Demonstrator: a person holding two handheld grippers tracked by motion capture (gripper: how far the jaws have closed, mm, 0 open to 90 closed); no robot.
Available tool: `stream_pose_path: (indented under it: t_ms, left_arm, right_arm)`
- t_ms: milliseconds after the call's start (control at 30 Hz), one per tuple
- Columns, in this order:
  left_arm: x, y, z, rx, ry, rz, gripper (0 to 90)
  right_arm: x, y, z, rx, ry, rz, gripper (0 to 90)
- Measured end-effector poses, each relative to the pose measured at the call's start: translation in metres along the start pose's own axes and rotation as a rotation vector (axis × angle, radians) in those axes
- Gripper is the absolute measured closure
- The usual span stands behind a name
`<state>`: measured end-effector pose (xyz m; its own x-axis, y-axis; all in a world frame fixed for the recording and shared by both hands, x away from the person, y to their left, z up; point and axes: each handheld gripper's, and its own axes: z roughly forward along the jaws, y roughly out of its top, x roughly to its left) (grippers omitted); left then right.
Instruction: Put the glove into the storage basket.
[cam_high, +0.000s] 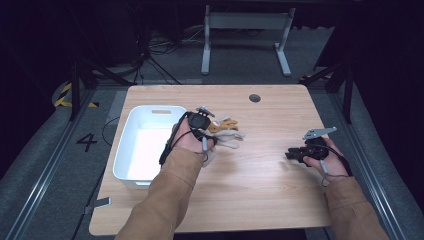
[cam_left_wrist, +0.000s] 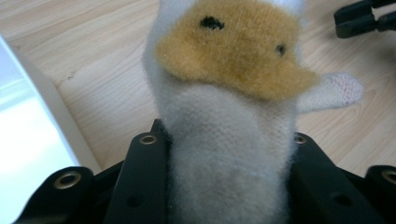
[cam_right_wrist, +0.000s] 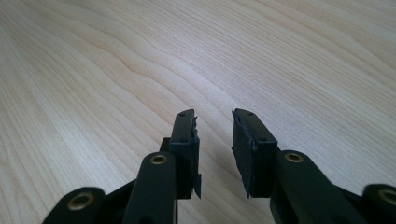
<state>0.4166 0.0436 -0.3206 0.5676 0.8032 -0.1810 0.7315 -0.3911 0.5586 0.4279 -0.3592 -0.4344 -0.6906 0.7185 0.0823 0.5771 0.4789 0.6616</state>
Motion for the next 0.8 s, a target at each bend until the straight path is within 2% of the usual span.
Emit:
stream_pose_path:
  t_ms: [133,233,400,800]
  left_arm:
    - [0.006,0.005,-0.004,0.005,0.017,-0.026,66.8]
    - [0.009,0.009,-0.003,0.006,0.027,-0.065,66.8]
    - [0.016,0.012,-0.007,0.005,0.049,-0.104,66.8]
    - [0.033,0.011,-0.020,0.011,0.091,-0.197,66.8]
  right_arm:
    - [-0.001,-0.003,-0.004,-0.009,-0.002,0.009,70.7]
    - [-0.003,-0.004,-0.005,-0.009,-0.001,0.014,70.8]
    - [-0.005,-0.006,-0.007,-0.012,-0.002,0.024,70.8]
    - [-0.009,-0.008,-0.006,-0.001,-0.005,0.032,71.3]
